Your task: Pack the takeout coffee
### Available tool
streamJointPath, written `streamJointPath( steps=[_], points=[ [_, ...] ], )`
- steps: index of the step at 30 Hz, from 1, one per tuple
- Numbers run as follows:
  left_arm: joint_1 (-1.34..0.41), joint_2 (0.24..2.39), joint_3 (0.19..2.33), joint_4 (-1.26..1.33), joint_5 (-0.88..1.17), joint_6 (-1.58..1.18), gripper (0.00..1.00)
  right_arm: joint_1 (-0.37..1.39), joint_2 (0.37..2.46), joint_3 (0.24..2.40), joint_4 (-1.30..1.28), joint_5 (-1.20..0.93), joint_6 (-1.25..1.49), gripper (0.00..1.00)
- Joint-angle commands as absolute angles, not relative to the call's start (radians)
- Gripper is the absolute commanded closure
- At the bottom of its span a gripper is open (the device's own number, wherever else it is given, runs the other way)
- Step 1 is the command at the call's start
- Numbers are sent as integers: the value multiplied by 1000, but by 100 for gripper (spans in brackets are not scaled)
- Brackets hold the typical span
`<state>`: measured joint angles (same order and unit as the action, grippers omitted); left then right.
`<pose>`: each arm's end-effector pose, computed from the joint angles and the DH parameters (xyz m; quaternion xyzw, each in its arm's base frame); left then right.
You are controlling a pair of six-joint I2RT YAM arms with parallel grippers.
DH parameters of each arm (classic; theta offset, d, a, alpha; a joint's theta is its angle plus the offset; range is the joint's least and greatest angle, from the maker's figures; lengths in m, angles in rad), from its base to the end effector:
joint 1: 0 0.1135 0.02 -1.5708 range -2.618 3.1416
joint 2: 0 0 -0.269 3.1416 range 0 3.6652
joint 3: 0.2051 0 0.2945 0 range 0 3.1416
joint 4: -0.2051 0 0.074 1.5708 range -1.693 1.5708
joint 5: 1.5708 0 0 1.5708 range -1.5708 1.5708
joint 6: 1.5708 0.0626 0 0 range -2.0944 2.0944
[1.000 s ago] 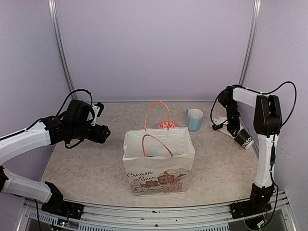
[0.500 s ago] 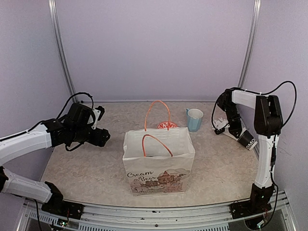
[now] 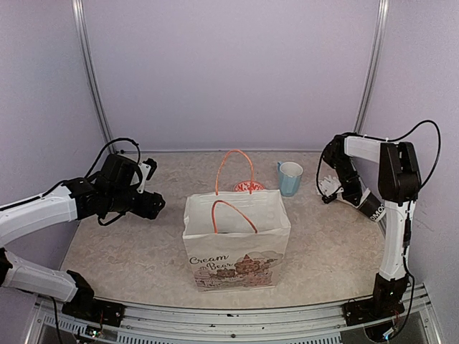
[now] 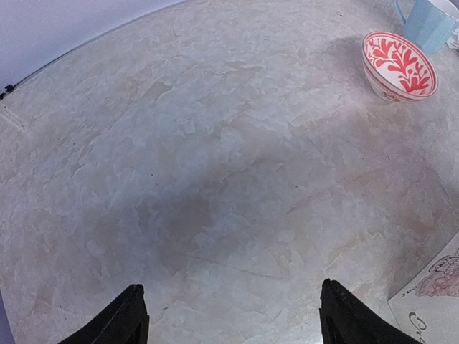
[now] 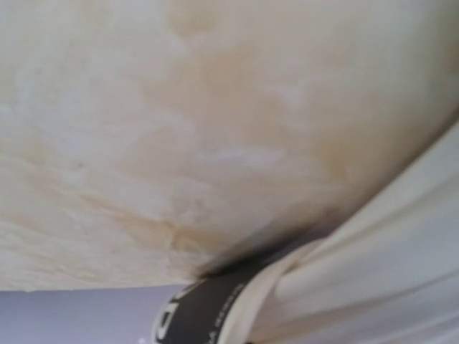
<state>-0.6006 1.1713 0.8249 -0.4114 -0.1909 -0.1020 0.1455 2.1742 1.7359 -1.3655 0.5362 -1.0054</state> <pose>0.2586 -0.1628 0.2267 0.1891 0.8954 -0.0533 0.3997 0.4298 0.0306 0.1426 0.5470 -0.7867 0.1924 0.2116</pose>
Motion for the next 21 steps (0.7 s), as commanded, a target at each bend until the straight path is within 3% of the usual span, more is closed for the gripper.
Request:
streamJointPath(
  steps=[1, 10, 21],
  points=[
    [-590, 1170, 814, -390, -179, -86, 20, 164, 2139, 1731, -1379, 545, -1005, 92],
    [-583, 1178, 810, -387, -169, -84, 20, 170, 2137, 1727, -1379, 545, -1002, 100],
    [-578, 1191, 811, -387, -158, -85, 20, 170, 2075, 1783, -1379, 457, -1028, 100]
  ],
)
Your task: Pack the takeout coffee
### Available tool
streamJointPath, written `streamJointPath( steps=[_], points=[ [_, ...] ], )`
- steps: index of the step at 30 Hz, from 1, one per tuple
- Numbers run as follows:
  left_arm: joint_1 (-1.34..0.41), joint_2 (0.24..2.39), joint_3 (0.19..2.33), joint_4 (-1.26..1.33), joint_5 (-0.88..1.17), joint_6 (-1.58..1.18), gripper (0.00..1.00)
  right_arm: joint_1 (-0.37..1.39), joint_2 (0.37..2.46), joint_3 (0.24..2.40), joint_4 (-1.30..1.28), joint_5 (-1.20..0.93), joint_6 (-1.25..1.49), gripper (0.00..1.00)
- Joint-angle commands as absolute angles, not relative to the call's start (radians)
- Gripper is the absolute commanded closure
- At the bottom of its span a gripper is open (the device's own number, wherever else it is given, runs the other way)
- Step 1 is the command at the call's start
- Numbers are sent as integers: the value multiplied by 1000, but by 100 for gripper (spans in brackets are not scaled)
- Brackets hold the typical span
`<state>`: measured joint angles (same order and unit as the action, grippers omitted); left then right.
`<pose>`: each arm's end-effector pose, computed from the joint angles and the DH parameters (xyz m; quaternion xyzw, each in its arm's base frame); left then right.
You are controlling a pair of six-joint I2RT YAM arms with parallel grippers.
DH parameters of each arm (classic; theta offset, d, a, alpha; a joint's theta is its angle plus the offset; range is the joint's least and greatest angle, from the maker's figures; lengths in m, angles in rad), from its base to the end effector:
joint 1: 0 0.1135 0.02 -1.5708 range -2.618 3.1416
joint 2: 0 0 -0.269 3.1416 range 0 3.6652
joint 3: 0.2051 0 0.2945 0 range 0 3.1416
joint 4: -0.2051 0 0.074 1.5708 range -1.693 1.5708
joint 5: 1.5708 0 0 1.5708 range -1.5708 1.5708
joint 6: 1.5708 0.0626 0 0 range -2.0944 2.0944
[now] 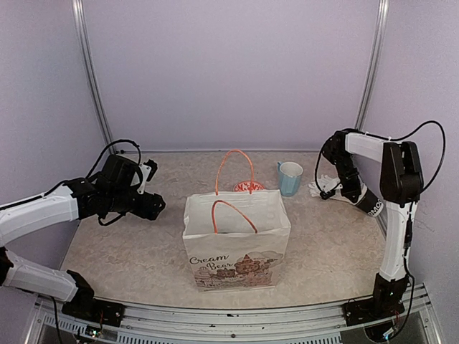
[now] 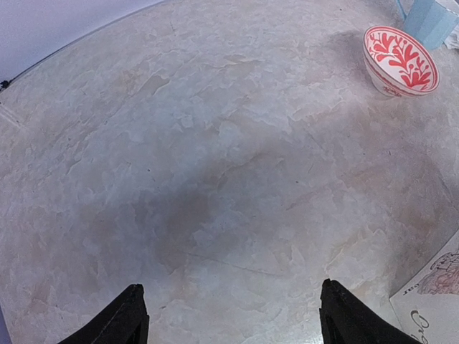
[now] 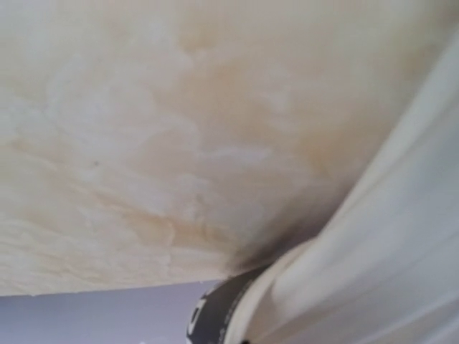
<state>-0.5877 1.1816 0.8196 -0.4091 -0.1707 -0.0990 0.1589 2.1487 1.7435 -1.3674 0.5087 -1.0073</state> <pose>0.2607 -0.1609 0.2218 0.1898 0.8985 -0.0566 0.3917 0.4292 0.0379 0.1542 0.5513 -0.7898 0.1880 0.1919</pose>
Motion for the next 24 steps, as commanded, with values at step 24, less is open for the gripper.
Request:
streamJointPath(
  steps=[24],
  points=[
    [-577, 1226, 820, -391, -149, -91, 19, 138, 2078, 1759, -1380, 299, -1011, 100]
  ],
)
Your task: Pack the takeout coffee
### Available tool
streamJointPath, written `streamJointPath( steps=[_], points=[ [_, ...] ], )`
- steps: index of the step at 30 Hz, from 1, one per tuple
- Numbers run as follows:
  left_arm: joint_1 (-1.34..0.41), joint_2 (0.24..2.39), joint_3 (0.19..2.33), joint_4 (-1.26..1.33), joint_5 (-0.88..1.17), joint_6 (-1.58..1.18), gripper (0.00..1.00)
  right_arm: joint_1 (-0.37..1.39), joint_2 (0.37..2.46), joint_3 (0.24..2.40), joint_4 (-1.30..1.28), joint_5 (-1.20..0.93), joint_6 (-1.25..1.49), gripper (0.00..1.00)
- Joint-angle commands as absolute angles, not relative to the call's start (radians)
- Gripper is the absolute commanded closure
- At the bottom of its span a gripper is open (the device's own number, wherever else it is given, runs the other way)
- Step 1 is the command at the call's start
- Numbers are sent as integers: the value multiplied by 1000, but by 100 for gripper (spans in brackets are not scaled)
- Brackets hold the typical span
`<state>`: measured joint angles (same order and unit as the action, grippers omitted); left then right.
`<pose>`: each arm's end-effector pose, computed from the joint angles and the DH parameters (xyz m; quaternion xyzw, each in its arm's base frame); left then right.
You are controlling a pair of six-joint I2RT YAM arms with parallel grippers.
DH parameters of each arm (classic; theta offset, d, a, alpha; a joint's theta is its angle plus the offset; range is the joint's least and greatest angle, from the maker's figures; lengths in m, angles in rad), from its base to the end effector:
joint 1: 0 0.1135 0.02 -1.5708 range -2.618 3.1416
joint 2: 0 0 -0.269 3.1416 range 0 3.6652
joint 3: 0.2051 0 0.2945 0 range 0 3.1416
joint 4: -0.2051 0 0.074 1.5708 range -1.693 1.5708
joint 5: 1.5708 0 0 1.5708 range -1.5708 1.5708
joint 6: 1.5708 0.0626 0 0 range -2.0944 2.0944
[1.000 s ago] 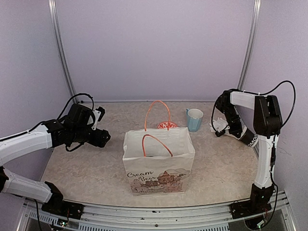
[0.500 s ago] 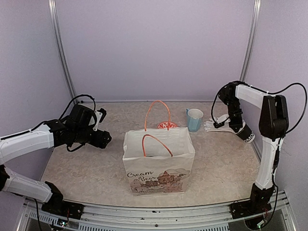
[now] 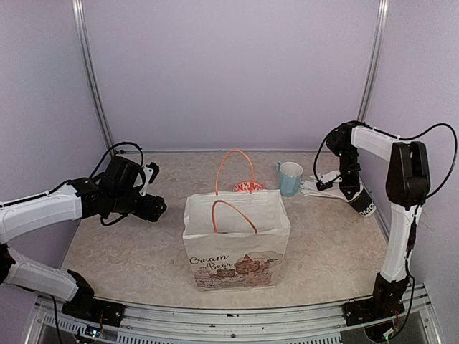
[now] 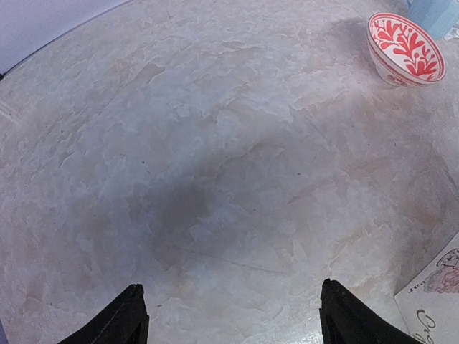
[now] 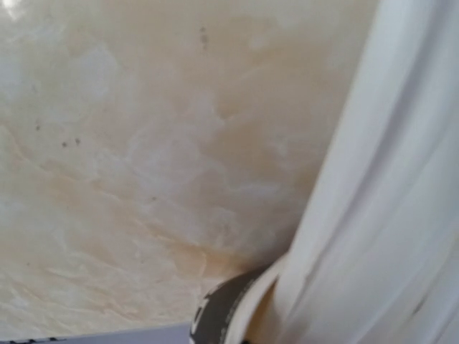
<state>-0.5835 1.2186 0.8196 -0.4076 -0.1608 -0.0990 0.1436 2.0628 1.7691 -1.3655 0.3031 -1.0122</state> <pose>0.2644 -0.1625 0.2112 0.1928 0.9051 -0.0542 0.3752 0.4269 0.0428 0.1913 0.5451 -0.8236 0.1184 0.1031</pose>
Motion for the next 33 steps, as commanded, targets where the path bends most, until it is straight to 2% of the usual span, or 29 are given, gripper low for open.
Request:
streamJointPath(
  steps=[1, 33],
  points=[
    [-577, 1228, 820, -391, -149, -91, 19, 139, 2082, 1758, -1380, 302, -1012, 100],
    [-577, 1245, 859, -426, -184, -103, 20, 211, 2268, 1834, -1352, 266, -1091, 100]
  ],
)
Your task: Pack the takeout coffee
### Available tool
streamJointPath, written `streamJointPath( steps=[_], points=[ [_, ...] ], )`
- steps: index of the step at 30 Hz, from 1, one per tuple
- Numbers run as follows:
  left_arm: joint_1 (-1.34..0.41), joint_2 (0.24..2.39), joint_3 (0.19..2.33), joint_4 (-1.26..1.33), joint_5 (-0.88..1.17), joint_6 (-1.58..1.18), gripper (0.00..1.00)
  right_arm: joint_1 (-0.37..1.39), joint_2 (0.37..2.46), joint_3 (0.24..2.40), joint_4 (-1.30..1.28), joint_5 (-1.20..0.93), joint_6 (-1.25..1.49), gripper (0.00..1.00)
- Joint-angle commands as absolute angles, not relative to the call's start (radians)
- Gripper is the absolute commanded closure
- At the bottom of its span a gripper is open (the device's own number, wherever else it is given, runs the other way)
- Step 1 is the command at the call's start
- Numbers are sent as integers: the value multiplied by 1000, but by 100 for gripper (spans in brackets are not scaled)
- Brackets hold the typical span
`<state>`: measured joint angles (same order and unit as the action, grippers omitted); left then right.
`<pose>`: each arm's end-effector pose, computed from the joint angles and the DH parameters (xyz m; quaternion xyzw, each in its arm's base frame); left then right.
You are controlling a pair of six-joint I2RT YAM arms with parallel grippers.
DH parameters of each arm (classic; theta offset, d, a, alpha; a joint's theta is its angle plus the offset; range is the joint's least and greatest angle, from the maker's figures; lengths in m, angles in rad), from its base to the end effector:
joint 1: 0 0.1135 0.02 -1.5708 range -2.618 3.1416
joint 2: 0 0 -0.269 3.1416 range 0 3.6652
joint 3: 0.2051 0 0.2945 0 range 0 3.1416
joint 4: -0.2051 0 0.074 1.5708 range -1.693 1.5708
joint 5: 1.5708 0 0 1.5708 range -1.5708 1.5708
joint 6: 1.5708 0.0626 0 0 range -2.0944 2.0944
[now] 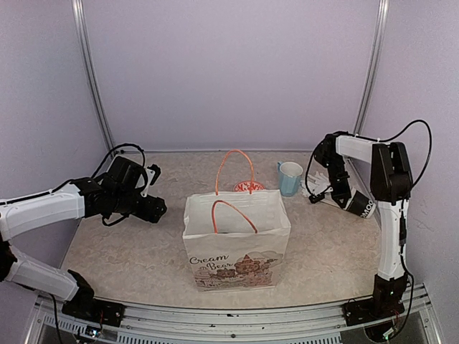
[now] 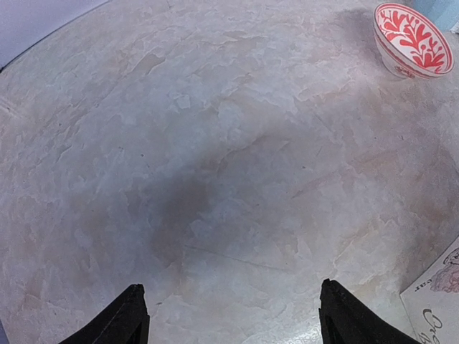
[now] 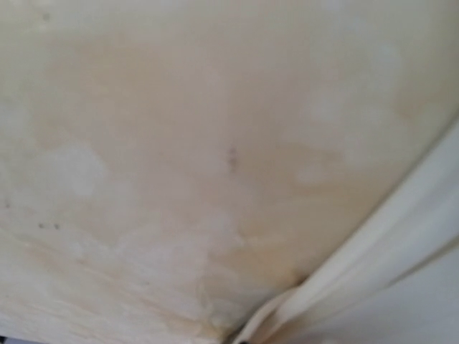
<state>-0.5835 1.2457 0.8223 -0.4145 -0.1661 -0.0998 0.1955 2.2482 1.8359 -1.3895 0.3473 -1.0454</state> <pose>0.2664 -0.1635 0.2037 0.1940 0.9104 -0.0467 0.3624 0.4420 0.0658 0.1332 0.5850 -0.7845 0.1096 0.1742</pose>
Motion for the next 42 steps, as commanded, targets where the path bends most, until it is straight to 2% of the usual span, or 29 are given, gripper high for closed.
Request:
streamJointPath(
  steps=[1, 10, 17, 30, 42],
  points=[
    [-577, 1242, 862, -427, -184, -104, 20, 212, 2265, 1820, -1335, 270, -1099, 100],
    [-576, 1250, 881, -450, -181, -115, 20, 221, 2249, 1711, -1199, 275, -1163, 100],
    [-577, 1255, 898, -469, -181, -128, 20, 244, 2264, 1706, -1159, 285, -1187, 100],
    [-577, 1272, 908, -462, -165, -135, 20, 282, 2134, 1601, -1039, 291, -1277, 100],
    [-577, 1271, 899, -456, -163, -135, 20, 319, 2085, 1630, -1070, 202, -1264, 100]
  ],
)
